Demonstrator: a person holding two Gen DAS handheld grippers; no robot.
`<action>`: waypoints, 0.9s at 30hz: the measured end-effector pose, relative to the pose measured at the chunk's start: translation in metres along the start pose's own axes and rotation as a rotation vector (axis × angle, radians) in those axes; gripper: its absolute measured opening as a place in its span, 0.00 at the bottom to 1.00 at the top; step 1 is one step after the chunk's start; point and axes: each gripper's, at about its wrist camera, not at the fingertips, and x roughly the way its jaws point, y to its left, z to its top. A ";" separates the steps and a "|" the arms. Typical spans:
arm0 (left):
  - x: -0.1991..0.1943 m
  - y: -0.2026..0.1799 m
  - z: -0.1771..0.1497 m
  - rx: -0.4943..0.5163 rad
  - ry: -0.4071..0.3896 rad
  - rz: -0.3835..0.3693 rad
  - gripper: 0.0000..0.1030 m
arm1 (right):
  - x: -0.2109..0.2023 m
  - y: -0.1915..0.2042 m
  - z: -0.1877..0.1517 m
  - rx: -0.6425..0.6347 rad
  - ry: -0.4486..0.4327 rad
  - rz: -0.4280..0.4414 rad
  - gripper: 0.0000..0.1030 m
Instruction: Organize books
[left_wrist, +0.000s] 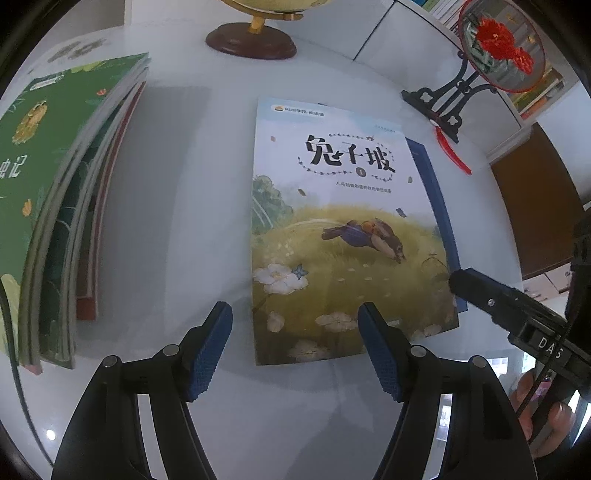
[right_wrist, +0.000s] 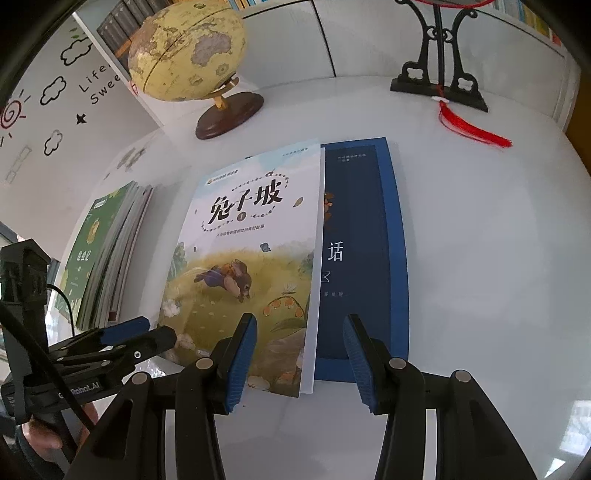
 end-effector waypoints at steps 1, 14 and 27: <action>0.000 0.000 0.001 -0.001 -0.002 -0.004 0.67 | 0.001 -0.001 0.000 0.001 0.004 0.015 0.46; 0.005 -0.007 0.007 0.014 -0.015 -0.055 0.70 | 0.021 -0.001 -0.003 0.043 0.029 0.107 0.45; 0.012 -0.044 0.001 0.130 -0.003 -0.132 0.75 | 0.007 -0.028 -0.012 0.061 0.029 0.080 0.42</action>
